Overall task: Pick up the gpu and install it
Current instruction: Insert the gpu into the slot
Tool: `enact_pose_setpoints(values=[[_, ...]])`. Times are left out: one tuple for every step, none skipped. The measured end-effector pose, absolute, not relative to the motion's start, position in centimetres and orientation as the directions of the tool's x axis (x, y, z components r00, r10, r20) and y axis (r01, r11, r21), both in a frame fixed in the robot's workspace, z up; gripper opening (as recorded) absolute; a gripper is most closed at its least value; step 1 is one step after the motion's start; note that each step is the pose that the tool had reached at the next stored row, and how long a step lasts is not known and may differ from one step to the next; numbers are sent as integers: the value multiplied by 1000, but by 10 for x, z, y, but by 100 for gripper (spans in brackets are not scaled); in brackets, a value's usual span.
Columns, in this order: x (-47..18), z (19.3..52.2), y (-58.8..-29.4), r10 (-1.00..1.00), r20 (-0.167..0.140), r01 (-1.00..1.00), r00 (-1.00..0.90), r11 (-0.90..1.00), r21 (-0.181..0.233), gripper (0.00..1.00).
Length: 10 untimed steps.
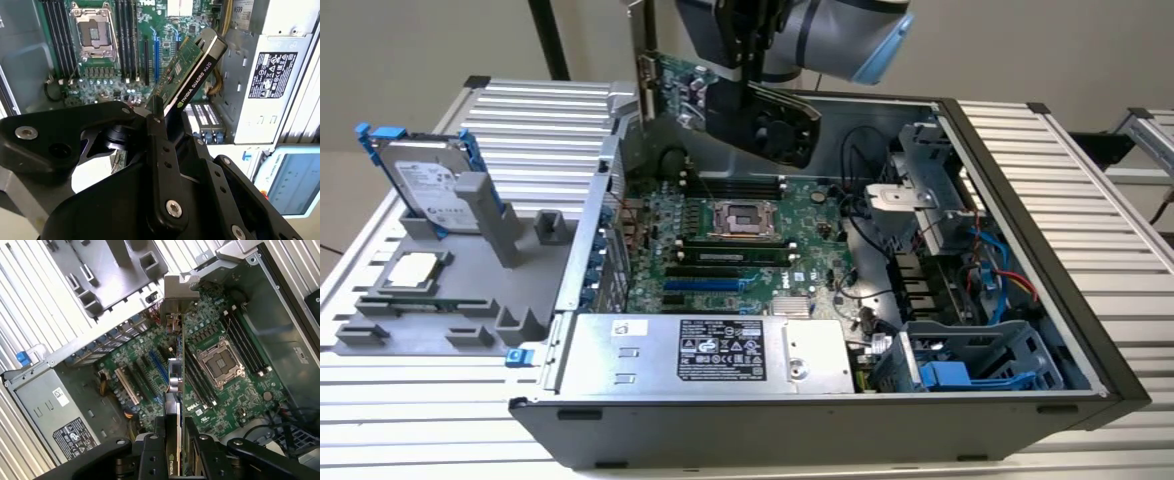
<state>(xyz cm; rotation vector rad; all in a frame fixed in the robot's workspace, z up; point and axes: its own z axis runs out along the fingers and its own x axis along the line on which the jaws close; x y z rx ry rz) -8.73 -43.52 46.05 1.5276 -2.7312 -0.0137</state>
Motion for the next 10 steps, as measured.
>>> enact_pose_setpoints(values=[[-87, 461, -435, -857, 6, -857, -515, 515, 14, 0], [-87, 461, -435, -862, 6, -862, -507, 507, 14, 0], [-87, 461, -435, -867, 6, -867, -499, 499, 14, 0], [-87, 461, -435, -871, 6, -871, -492, 492, 14, 0], [-87, 461, -435, -875, 6, -875, -483, 484, 14, 0], [-87, 461, -435, -880, 6, -879, -476, 476, 14, 0], [-87, 461, -435, -884, 6, -884, -467, 467, 14, 0], [-87, 461, -435, -892, 6, -892, -451, 451, 14, 0], [-87, 461, -435, -896, 6, -896, -443, 444, 14, 0], [-87, 461, -435, -900, 6, -900, -435, 435, 14, 0]])
